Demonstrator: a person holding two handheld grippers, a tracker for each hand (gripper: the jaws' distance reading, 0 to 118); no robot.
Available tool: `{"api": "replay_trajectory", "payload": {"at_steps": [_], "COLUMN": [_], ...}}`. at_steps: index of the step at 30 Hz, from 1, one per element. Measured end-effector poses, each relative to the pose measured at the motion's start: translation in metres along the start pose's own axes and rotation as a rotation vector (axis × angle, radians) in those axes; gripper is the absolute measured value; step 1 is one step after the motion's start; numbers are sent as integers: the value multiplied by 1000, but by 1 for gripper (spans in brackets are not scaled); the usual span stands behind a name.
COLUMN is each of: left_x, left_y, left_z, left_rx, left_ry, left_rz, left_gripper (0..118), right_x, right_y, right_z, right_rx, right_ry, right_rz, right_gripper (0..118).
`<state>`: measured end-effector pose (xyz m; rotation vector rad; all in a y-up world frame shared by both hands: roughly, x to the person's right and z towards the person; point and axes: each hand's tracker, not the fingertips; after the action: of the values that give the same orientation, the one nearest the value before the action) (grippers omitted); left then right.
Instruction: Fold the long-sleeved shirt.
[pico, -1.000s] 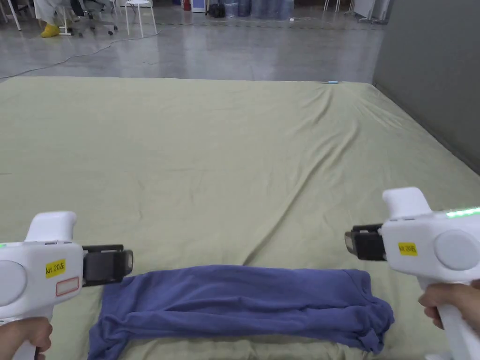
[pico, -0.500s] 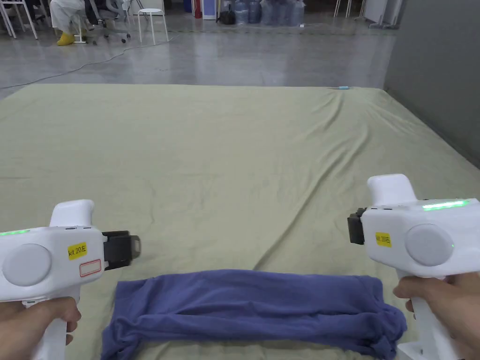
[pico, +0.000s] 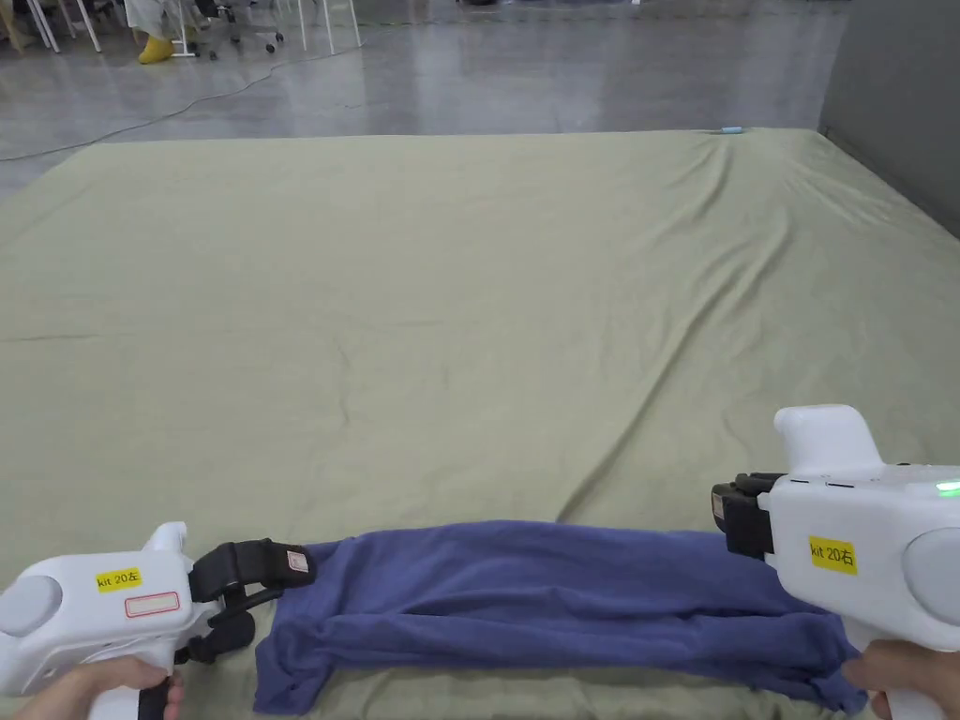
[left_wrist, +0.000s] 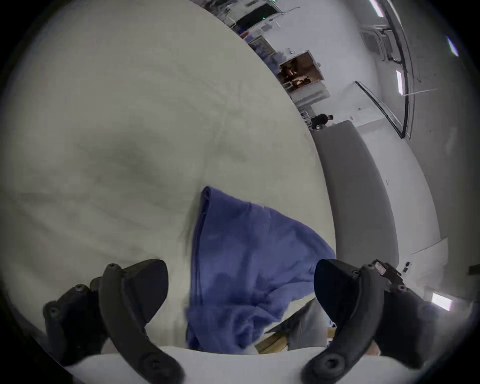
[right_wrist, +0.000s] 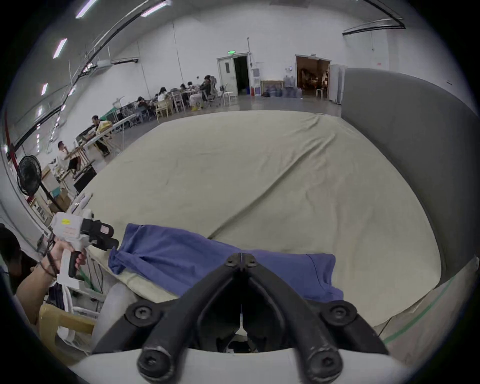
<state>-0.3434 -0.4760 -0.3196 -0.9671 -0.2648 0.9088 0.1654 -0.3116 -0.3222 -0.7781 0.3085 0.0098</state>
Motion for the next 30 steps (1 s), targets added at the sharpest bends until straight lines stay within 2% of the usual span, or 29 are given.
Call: {"api": "replay_trajectory", "payload": {"at_steps": [2,4,8,10,12,13,14,15,16,17,18,19,20,24,30], "left_x": [-1,-2,13,-5,-2,5,10,15,18,14,12,17,23,9,7], "left_y": [1,-2,-3,12,12,6,4,3,1,-1,-1,1,2,20,40], "left_z": [-14,-38,-63,-70,-72,-66,-64,-61,-58,-55,-53,-48,-45,-34,21], "left_rx": [-4,-52,-20,-30,-30,-31,-33,-32,-19,-72,-93,-52,-25,29,65], "left_ry": [-175,-271,-272,-268,-262,-246,-201,-109,26,97,9,-33,22,33,58], "left_rz": [2,67,9,12,11,-6,-50,-118,-162,-175,-145,-196,-236,-210,-276], "left_gripper": [111,111,113,113,109,93,37,0,0,0,0,0,0,0,0], "right_x": [-2,-3,-2,-2,-1,-1,-1,-1,0,0,0,-1,0,1,3], "right_y": [1,1,2,1,0,-1,-1,-2,-3,-4,-4,-5,-5,-7,-9], "right_z": [-1,-1,0,-1,-3,-4,-4,-5,-6,-6,-7,-8,-7,-6,-3], "right_rx": [-2,3,7,7,5,6,3,-1,-3,-6,-8,-10,-13,-16,-12], "right_ry": [-4,-8,-6,-11,-23,-24,-21,-18,-16,-16,-17,-22,-25,-30,-26], "right_rz": [-4,-6,-35,-44,-53,-58,-63,-69,-74,-73,-71,-70,-71,-80,-88], "right_gripper": [0,0,0,0,0,0,0,0,0,0,0,0,0,0,0]}}
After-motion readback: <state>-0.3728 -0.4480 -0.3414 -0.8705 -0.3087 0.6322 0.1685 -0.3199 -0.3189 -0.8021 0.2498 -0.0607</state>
